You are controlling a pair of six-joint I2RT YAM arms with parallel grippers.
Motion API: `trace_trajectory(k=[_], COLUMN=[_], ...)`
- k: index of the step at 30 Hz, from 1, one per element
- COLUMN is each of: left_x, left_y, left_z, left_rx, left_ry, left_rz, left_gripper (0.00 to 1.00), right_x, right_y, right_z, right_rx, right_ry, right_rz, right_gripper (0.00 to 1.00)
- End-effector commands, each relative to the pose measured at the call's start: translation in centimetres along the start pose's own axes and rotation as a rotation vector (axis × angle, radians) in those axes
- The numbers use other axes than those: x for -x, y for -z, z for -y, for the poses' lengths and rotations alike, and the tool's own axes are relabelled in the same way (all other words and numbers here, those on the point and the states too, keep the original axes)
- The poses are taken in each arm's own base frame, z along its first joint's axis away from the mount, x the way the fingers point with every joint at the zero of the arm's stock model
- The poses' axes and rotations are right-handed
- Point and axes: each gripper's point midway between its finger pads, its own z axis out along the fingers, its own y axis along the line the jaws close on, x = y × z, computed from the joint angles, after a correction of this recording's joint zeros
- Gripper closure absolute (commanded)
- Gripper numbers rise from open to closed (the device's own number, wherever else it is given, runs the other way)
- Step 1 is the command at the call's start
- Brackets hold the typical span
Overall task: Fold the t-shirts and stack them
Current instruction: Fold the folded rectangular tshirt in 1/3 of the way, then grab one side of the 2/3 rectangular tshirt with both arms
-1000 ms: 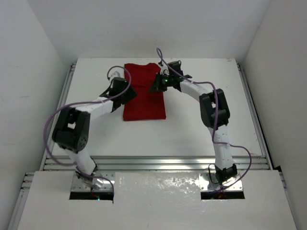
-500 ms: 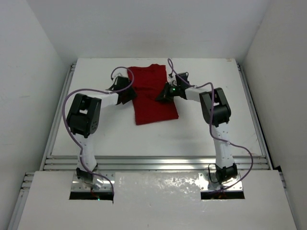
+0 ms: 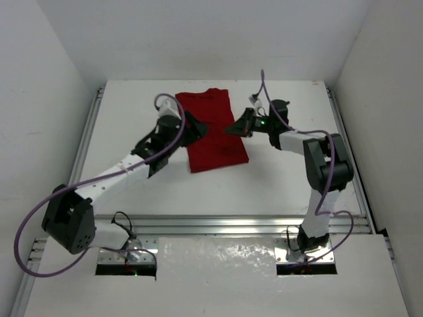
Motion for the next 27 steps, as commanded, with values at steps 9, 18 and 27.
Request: trace_trajectory(k=[9, 18, 27], left_x=[-14.2, -16.3, -15.1], left_y=[-4.9, -4.6, -0.2], left_z=[-8.6, -16.7, -20.6], left_rx=[0.119, 0.439, 0.605], left_ry=[0.036, 0.012, -0.043], left_rz=[-0.323, -0.315, -0.285], left_gripper=[0.85, 0.89, 0.9], right_x=[-8.4, -10.8, -12.5], right_y=[5.2, 6.6, 9.4], right_z=[9.8, 16.9, 10.3], right_rx=[-0.127, -0.481, -0.463], right_ry=[-0.215, -0.352, -0.206], right_rz=[-0.03, -0.048, 0.017], right_gripper=[1.0, 1.0, 1.0])
